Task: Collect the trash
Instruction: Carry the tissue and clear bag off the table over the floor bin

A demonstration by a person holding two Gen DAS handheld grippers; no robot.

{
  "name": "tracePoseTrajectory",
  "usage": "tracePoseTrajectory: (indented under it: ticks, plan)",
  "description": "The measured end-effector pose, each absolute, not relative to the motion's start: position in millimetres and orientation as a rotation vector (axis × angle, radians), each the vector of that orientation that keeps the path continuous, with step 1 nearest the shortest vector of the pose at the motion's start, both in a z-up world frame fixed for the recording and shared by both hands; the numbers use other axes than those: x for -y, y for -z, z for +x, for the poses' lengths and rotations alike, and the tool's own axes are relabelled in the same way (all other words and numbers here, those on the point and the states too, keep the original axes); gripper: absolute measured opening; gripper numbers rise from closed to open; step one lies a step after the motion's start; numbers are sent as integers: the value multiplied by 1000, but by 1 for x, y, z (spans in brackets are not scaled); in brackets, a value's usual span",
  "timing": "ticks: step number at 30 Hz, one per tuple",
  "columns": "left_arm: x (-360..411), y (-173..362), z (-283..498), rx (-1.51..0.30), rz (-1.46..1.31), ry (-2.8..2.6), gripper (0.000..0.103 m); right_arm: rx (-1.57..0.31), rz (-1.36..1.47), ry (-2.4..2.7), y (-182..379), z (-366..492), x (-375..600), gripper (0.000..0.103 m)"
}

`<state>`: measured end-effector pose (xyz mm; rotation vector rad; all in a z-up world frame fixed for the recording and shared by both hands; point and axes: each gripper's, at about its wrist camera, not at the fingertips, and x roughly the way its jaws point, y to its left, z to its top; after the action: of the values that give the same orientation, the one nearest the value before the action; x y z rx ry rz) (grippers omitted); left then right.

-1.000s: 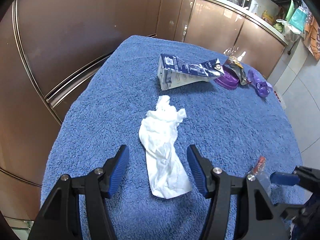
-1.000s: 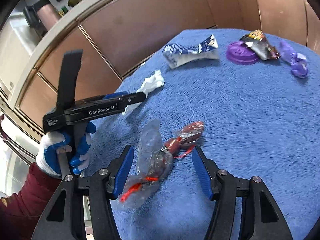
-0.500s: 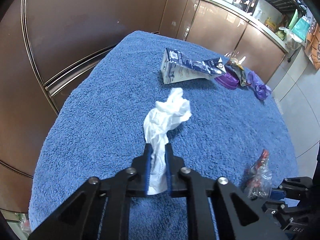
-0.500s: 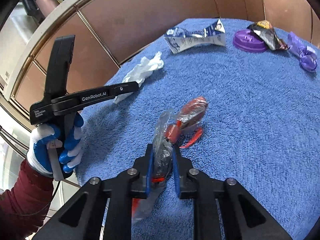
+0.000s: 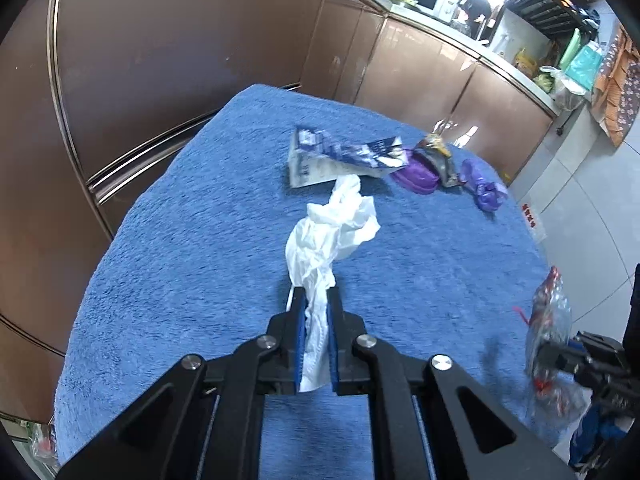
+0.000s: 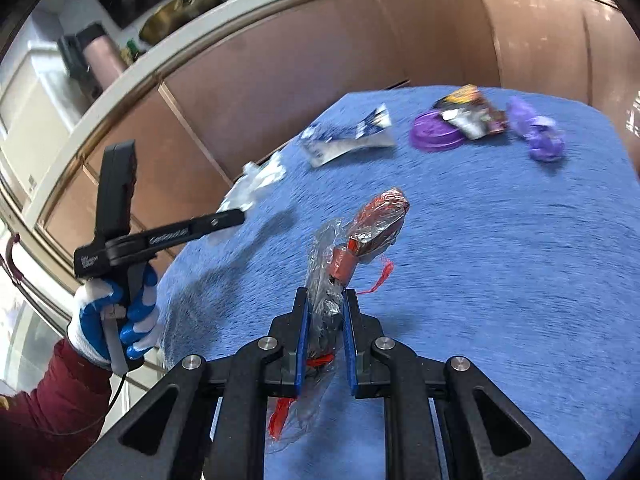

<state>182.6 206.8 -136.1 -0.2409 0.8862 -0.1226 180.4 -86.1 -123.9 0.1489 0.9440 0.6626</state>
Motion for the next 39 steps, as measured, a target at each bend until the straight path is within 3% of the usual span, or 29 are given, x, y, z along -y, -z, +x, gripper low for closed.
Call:
tracePoseTrajectory:
  ticks: [11,20,29,39]
  plan:
    - [-114,105,188,-874,-145,275,9,-804,207,-441,92,166,209,15]
    - [20,98,215,-924,-17,489,9,-763,229,-180,99,160,332,15]
    - [198,107,263,-976,141,689,9,-792,278,52,140,185,451,15]
    - [352,165,312,-1107,250,784,9,-870,320,190,196,234,535,18]
